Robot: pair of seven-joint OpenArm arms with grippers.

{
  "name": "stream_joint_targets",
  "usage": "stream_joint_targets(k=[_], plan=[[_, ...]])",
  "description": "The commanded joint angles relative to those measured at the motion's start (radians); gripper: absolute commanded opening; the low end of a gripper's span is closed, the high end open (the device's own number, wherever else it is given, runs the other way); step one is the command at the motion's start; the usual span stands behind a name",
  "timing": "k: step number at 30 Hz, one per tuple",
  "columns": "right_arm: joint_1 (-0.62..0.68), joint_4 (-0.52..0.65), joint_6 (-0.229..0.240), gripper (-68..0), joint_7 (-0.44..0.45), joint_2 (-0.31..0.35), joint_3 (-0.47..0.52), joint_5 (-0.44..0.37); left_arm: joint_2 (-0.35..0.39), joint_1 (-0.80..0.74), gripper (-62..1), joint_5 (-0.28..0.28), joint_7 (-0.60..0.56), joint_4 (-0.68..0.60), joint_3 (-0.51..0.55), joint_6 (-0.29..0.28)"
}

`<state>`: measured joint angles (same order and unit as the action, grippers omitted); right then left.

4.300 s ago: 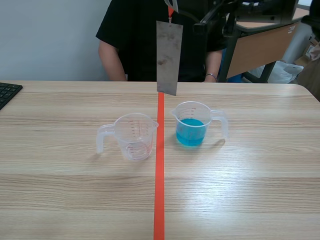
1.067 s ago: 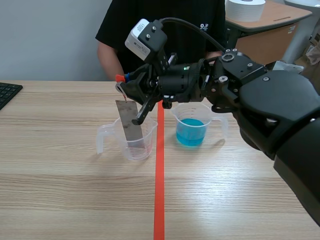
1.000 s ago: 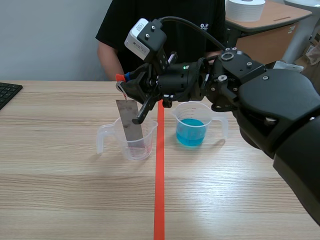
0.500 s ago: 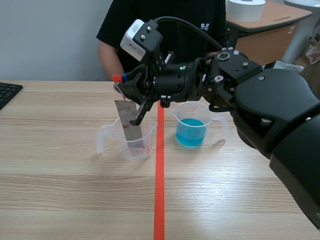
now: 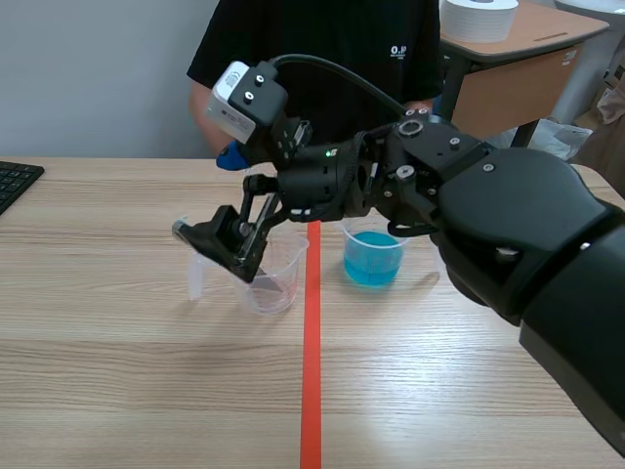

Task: Do the redox reaction experiment.
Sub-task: 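Put the plate into the left beaker, then return to the home posture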

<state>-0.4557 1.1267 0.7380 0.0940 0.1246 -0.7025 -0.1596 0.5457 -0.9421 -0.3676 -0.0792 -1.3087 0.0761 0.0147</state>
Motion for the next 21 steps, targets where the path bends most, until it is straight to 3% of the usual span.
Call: stream_joint_targets(k=[1,7,12,17,21], plan=[[-0.026,0.013,0.008,0.3,0.033,-0.003,-0.020,-0.048,-0.002,-0.010,1.4,-0.006,-0.007,-0.013,-0.001,-0.002],[-0.027,0.031,0.008,0.4,0.044,-0.003,-0.107,-0.139,-0.002,-0.010,1.4,-0.006,-0.007,-0.013,-0.001,-0.002],[-0.026,0.103,0.008,0.4,0.039,0.014,-0.103,-0.208,-0.002,-0.008,1.4,-0.006,-0.018,-0.013,-0.001,-0.009],[-0.008,0.216,0.000,0.4,0.002,0.093,-0.069,-0.253,-0.002,-0.008,1.4,-0.006,-0.017,-0.013,-0.001,-0.010],[0.039,0.289,-0.058,0.4,-0.002,0.170,-0.008,-0.271,0.003,-0.007,1.4,-0.005,-0.036,-0.014,-0.001,-0.010]])
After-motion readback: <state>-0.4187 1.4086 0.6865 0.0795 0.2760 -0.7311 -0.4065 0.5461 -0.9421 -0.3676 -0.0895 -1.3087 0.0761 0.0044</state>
